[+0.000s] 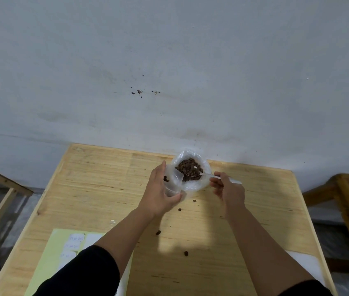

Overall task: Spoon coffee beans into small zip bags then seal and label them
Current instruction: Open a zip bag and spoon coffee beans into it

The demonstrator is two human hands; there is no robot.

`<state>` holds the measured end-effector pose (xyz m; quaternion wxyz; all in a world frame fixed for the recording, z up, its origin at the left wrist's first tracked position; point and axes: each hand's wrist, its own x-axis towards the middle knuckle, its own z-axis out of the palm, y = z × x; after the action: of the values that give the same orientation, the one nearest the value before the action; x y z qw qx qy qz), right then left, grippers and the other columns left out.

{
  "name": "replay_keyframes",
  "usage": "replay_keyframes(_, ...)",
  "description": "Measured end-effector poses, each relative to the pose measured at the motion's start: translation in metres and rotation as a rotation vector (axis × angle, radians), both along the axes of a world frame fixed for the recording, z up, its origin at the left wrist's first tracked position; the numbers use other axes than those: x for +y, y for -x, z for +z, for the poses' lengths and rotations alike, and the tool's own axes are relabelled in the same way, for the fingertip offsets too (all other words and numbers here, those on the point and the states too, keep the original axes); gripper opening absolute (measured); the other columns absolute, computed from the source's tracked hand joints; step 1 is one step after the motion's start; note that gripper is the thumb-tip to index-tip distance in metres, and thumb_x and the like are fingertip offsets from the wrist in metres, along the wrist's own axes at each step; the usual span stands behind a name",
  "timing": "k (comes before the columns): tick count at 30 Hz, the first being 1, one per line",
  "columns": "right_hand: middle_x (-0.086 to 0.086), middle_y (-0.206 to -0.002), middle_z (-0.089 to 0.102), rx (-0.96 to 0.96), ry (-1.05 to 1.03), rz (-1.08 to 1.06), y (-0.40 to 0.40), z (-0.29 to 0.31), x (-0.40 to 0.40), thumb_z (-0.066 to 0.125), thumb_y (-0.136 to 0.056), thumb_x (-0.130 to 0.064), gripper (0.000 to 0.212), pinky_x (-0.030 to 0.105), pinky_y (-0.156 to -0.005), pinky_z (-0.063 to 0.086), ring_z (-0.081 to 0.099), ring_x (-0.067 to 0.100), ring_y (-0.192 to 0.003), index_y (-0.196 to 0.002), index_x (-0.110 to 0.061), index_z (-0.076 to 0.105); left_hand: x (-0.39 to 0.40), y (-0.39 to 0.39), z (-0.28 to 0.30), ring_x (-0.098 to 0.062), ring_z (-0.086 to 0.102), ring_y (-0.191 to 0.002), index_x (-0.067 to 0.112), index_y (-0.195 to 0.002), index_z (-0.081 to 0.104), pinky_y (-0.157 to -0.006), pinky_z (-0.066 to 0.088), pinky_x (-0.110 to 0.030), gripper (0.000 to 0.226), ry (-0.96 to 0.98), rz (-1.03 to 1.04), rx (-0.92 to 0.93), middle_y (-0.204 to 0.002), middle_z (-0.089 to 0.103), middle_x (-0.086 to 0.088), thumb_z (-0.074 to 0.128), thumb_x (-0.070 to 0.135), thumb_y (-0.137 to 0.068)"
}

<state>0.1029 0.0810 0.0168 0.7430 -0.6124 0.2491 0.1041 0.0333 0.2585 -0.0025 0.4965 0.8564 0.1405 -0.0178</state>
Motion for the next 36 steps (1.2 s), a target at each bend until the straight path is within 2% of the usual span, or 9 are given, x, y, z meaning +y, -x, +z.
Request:
replay_keyframes(2,0.010,-0.071,0.066,-0.023,-0.024,0.010,-0.001,0.009,-0.001,0.052,-0.094,-0.013,0.020,0.017,-0.039,0.042,0.061,0.008,-0.048,-0.082,-0.006,0.066,0.000,-0.001,0.000,0.005,0.022,-0.123,0.019,-0.151,0.008,-0.088,0.016,0.008,0.106,0.009,0.005,0.002,-0.149,0.021,0.003,0.079,0.034,-0.073)
replay_keyframes(4,0.009,-0.068,0.065,-0.062,-0.039,0.039,0.001,0.020,-0.001,0.051,-0.094,-0.013,0.020,0.017,-0.039,0.041,0.060,0.009,-0.049,-0.084,-0.005,0.066,0.000,-0.001,-0.001,0.005,0.022,-0.123,0.017,-0.151,0.009,-0.083,0.015,0.012,0.106,0.005,0.007,0.002,-0.149,0.021,0.002,0.079,0.032,-0.073)
replay_keyframes(9,0.007,-0.068,0.065,-0.258,0.133,0.269,0.013,0.042,0.002,0.050,-0.094,-0.011,0.020,0.020,-0.040,0.043,0.060,0.012,-0.057,-0.087,-0.009,0.069,-0.003,-0.002,0.004,-0.001,0.024,-0.132,0.018,-0.151,0.008,-0.103,0.018,-0.010,0.106,0.007,-0.002,-0.017,-0.151,0.020,0.003,0.079,0.031,-0.073)
replay_keyframes(13,0.004,-0.067,0.060,-0.402,0.364,0.390,0.018,0.047,0.003,0.051,-0.095,-0.016,0.022,0.021,-0.047,0.045,0.052,0.015,-0.053,-0.089,-0.020,0.072,-0.005,-0.002,0.007,0.021,0.035,-0.103,0.015,-0.150,0.009,-0.082,0.022,0.011,0.105,0.015,-0.015,-0.034,-0.144,0.022,0.010,0.080,0.027,-0.073)
replay_keyframes(16,0.004,-0.064,0.058,-0.366,0.272,0.217,0.017,0.045,-0.002,0.052,-0.093,-0.010,0.020,0.023,-0.046,0.044,0.052,0.016,-0.052,-0.087,-0.013,0.071,-0.004,-0.001,0.006,0.007,0.023,-0.121,0.017,-0.151,0.009,-0.094,0.018,-0.001,0.107,-0.005,-0.004,-0.040,-0.149,0.023,0.002,0.080,0.031,-0.072)
replay_keyframes(22,0.010,-0.076,0.066,-0.194,0.068,-0.199,0.021,0.022,-0.027,0.060,-0.087,-0.002,0.009,0.019,-0.051,0.052,0.067,0.012,-0.061,-0.086,-0.009,0.065,-0.005,0.001,0.006,0.004,0.022,-0.123,0.017,-0.151,0.010,-0.099,0.020,-0.011,0.106,0.015,0.007,-0.061,-0.149,0.024,0.002,0.079,0.030,-0.072)
replay_keyframes(25,0.011,-0.079,0.068,-0.127,0.074,-0.284,0.025,0.003,-0.036,0.063,-0.084,-0.001,0.009,0.018,-0.054,0.053,0.067,0.012,-0.065,-0.092,-0.004,0.067,-0.007,0.001,0.004,0.000,0.024,-0.126,0.017,-0.151,0.009,-0.101,0.021,-0.015,0.107,-0.004,0.014,-0.062,-0.148,0.025,0.000,0.080,0.032,-0.072)
replay_keyframes(30,0.008,-0.078,0.068,-0.094,0.098,-0.380,0.027,-0.022,-0.035,0.064,-0.084,-0.002,0.014,0.019,-0.054,0.052,0.066,0.014,-0.068,-0.081,-0.016,0.068,-0.008,0.001,0.004,0.000,0.026,-0.124,0.018,-0.151,0.009,-0.100,0.023,-0.015,0.108,-0.018,0.013,-0.058,-0.147,0.028,0.000,0.080,0.034,-0.071)
replay_keyframes(36,0.010,-0.077,0.069,-0.092,0.151,-0.384,0.023,-0.034,-0.030,0.064,-0.082,-0.003,0.015,0.015,-0.050,0.049,0.068,0.013,-0.065,-0.077,-0.017,0.065,-0.005,-0.002,0.001,-0.009,0.029,-0.132,0.017,-0.150,0.011,-0.104,0.023,-0.018,0.109,-0.048,0.013,-0.048,-0.147,0.029,-0.001,0.081,0.036,-0.069)
